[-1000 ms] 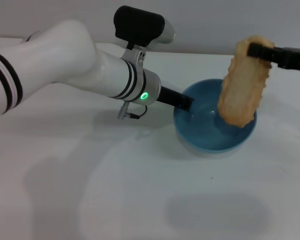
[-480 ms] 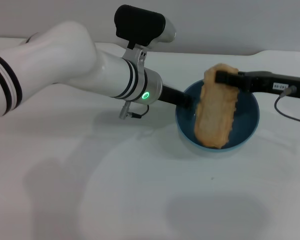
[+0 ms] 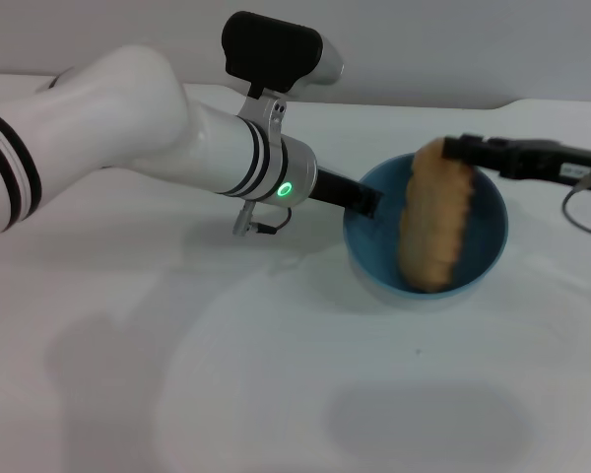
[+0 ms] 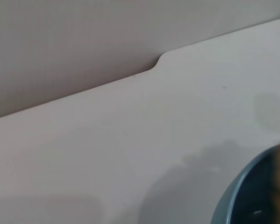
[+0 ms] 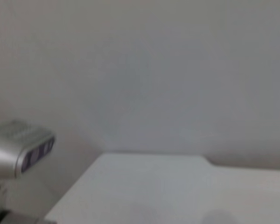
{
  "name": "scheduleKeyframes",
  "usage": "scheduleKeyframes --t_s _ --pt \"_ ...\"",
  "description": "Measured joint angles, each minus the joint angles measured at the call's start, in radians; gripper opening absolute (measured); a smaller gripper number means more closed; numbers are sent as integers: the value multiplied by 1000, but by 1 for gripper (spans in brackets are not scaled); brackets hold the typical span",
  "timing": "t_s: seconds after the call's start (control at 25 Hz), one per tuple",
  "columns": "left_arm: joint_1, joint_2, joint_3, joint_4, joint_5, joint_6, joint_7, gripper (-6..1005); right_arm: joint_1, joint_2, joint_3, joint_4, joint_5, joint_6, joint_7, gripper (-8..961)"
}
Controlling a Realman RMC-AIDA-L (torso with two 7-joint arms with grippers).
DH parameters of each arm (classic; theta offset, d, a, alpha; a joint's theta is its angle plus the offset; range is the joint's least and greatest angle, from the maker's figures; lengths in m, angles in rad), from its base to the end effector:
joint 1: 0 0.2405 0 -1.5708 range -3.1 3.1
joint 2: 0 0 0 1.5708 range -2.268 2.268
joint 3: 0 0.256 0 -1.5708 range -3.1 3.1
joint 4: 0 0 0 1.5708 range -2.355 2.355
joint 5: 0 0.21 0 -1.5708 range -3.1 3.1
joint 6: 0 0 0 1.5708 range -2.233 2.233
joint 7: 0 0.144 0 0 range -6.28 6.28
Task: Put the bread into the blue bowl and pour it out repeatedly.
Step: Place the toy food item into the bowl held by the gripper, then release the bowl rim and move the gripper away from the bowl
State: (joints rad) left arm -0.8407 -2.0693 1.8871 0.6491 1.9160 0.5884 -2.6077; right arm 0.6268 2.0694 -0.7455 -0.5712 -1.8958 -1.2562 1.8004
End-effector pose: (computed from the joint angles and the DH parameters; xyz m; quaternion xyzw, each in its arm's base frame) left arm -0.1645 0.4021 -0.1267 -0.8939 -0.3908 -0.0215 0.2185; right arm 0.2498 0.3831 -0.0079 -0.8508 0.4178 0.2685 0.1719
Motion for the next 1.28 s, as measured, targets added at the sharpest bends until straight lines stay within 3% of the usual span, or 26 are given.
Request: scheduleKeyframes --t_s 0.36,0.48,0.72,0.96,1.28 --pt "-11 3 -4 -8 6 -12 0 -2 -109 -4 3 -125 151 -9 -1 383" --pt "-42 6 0 -18 33 5 1 -2 -173 -6 12 -178 230 0 -6 383" --pt "-122 5 -8 -37 82 122 -12 -2 -239 -20 79 -161 242 18 -12 383" --pt "-150 -5 1 -36 78 150 -19 -2 -268 -15 103 -158 241 20 -18 383" --pt "-117 -5 18 -40 79 138 -38 -2 -261 -13 103 -143 241 23 -31 383"
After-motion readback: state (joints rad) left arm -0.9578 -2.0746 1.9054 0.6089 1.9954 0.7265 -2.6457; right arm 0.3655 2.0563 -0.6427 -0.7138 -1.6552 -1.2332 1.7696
